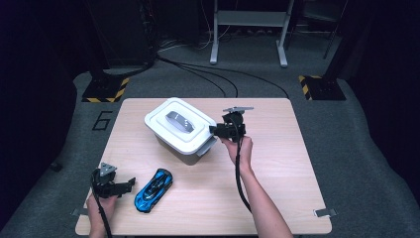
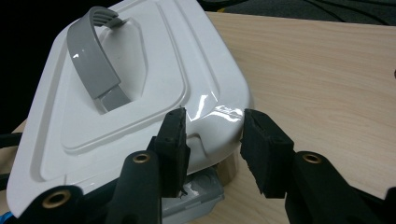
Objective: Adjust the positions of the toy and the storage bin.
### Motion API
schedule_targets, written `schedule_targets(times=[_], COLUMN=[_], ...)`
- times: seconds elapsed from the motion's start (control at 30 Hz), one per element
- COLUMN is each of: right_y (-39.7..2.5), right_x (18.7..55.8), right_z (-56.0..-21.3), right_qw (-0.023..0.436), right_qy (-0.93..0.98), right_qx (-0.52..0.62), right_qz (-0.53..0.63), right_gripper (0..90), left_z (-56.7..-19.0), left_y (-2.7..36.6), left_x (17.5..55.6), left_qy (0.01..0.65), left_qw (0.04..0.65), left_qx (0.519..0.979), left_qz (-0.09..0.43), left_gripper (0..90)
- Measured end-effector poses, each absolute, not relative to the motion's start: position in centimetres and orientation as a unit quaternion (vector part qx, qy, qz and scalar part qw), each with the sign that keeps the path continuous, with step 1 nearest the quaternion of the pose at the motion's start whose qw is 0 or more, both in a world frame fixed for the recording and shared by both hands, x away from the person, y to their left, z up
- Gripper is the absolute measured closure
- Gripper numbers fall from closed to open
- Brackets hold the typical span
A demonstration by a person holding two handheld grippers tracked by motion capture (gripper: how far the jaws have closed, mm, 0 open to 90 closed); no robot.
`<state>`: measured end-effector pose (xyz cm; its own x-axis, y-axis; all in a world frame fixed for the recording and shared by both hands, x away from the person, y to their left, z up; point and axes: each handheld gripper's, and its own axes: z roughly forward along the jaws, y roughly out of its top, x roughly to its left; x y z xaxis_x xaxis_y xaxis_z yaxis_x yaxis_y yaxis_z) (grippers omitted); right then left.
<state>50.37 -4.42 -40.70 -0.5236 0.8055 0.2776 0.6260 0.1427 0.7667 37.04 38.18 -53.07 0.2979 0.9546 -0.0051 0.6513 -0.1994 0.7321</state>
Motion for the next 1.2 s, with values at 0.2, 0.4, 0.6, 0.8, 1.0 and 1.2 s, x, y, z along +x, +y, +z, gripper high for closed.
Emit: schedule_targets(times=[0.2, 0.4, 0.6, 0.8, 1.0, 1.2], right_y=[-3.4, -2.4, -1.5, -2.9, -5.6, -8.4], right_x=[49.5, 48.6, 48.2, 47.6, 46.6, 45.5], right_z=[-40.7, -40.9, -41.2, -41.6, -41.8, -42.9], right_qw=[0.099, 0.100, 0.098, 0.111, 0.130, 0.148], right_qy=[0.754, 0.755, 0.765, 0.765, 0.760, 0.761], right_qx=[0.471, 0.461, 0.444, 0.439, 0.444, 0.454], right_qz=[0.448, 0.456, 0.456, 0.458, 0.457, 0.439], right_gripper=[59.8, 59.7, 50.4, 31.1, 20.3, 15.1], left_z=[-53.1, -53.1, -53.1, -53.1, -53.1, -53.1], left_y=[38.2, 38.2, 38.2, 38.2, 38.1, 38.1], left_x=[37.0, 37.1, 37.0, 37.1, 37.1, 37.1], left_qy=[0.544, 0.544, 0.544, 0.544, 0.544, 0.544], left_qw=[0.324, 0.325, 0.323, 0.326, 0.326, 0.326], left_qx=[0.737, 0.736, 0.738, 0.736, 0.736, 0.736], left_qz=[0.236, 0.237, 0.235, 0.238, 0.238, 0.238], left_gripper=[7.6, 7.6, 7.6, 7.7, 7.7, 7.6])
